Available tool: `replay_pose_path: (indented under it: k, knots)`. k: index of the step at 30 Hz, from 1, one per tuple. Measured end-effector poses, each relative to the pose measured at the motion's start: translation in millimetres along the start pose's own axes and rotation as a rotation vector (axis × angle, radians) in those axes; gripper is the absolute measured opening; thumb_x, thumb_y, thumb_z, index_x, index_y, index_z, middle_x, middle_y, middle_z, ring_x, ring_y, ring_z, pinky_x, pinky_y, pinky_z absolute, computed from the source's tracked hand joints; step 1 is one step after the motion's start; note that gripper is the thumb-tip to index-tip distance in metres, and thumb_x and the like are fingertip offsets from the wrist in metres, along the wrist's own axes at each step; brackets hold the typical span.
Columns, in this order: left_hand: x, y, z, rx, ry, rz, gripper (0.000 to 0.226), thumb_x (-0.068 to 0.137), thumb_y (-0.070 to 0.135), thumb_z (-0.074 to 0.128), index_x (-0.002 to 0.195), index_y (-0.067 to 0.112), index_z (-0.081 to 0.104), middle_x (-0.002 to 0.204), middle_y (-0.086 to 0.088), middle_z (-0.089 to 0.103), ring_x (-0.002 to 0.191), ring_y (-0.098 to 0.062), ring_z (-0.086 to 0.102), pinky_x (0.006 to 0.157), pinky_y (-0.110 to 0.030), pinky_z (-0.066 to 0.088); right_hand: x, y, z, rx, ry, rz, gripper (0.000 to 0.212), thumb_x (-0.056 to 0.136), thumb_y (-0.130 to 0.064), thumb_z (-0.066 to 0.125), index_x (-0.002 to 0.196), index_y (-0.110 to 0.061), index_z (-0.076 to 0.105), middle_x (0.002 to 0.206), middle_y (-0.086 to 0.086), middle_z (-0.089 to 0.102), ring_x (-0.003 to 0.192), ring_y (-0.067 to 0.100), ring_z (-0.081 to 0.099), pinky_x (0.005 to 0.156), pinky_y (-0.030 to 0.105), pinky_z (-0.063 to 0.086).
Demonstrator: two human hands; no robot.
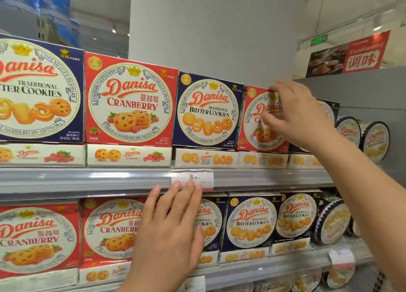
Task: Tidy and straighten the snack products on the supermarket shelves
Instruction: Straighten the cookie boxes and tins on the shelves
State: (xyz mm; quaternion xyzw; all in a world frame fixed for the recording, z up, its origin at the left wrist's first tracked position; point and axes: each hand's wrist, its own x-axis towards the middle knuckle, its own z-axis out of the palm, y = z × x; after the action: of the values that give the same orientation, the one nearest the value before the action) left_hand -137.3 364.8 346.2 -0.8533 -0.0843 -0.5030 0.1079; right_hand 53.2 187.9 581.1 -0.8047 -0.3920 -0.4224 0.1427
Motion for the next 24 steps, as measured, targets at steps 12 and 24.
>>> replay_pose_path:
  k: [12,24]
  knots:
    - [1.2,1.7,3.9,0.03,0.044,0.008,0.069,0.083,0.039,0.057,0.146,0.013,0.054,0.145,-0.006,0.056,0.135,-0.03,0.048,0.115,-0.058,0.032,-20.3,7.1,-38.5,0.128,0.026,-0.016,0.064,0.08,-0.032,0.082,0.133,-0.021,0.048,0.123,0.007,0.063,0.111,0.027,0.058,0.09,0.047,0.053]
    - [10.7,6.9,-19.1,-0.114,-0.011,-0.022,0.057,0.085,0.038,0.056,0.137,0.016,0.062,0.134,-0.001,0.06,0.125,-0.026,0.054,0.113,-0.053,0.035,-73.4,12.3,-44.8,0.528,-0.013,-0.07,0.059,0.075,-0.065,0.075,0.124,-0.037,0.063,0.114,-0.019,0.063,0.103,0.001,0.063,0.079,0.029,0.057]
